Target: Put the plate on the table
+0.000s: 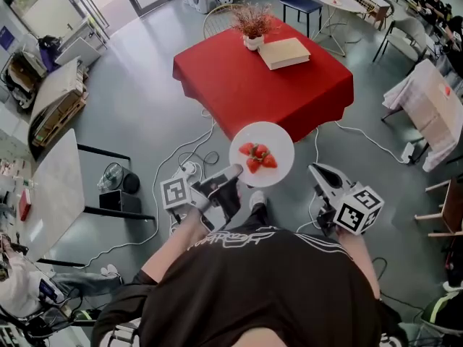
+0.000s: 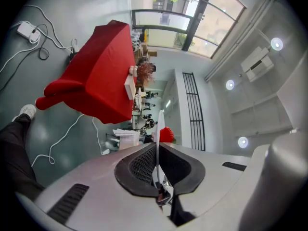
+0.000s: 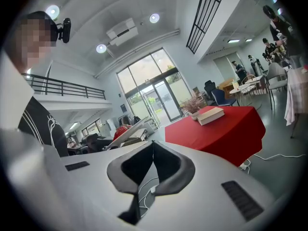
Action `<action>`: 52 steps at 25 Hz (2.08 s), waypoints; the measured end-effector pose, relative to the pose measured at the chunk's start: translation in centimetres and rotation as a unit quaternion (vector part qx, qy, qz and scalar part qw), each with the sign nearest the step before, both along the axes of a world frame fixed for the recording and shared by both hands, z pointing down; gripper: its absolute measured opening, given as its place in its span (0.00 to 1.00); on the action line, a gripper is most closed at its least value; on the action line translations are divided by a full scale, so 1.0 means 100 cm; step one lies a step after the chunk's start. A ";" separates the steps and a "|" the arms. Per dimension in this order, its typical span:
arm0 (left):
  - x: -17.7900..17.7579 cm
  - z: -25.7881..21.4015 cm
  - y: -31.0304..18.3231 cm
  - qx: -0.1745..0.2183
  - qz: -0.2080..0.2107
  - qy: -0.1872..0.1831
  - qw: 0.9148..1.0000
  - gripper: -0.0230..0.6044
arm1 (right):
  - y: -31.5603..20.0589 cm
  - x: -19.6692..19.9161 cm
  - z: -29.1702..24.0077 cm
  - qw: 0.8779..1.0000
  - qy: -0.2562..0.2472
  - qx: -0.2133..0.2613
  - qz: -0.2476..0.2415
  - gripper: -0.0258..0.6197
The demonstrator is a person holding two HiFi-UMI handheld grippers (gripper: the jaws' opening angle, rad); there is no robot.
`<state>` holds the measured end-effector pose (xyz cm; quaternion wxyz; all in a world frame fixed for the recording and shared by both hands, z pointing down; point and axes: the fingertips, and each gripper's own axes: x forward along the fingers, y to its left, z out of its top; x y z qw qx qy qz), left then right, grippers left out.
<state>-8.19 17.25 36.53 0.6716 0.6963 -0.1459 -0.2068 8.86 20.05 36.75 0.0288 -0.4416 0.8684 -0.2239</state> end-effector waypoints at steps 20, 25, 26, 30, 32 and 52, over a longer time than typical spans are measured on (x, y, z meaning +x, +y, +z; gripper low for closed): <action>-0.014 0.013 -0.205 -0.026 -0.022 -0.006 0.999 0.07 | -0.196 -0.008 0.020 0.999 0.018 -0.048 -0.005 0.05; -0.014 0.017 -0.239 -0.026 -0.020 -0.006 0.999 0.07 | -0.235 -0.013 0.016 0.999 0.030 -0.044 -0.004 0.05; -0.014 0.017 -0.247 -0.025 -0.019 -0.004 1.000 0.07 | -0.243 -0.014 0.016 0.999 0.034 -0.041 -0.004 0.05; -0.010 0.017 -0.272 -0.017 -0.020 0.001 1.000 0.07 | -0.268 -0.014 0.016 0.999 0.041 -0.036 -0.001 0.05; -0.008 0.018 -0.281 -0.015 -0.021 0.002 1.000 0.07 | -0.277 -0.013 0.017 0.998 0.043 -0.036 0.001 0.05; 0.013 0.038 -0.344 -0.025 -0.057 -0.032 0.998 0.07 | -0.342 0.005 0.039 0.998 0.035 -0.056 -0.025 0.05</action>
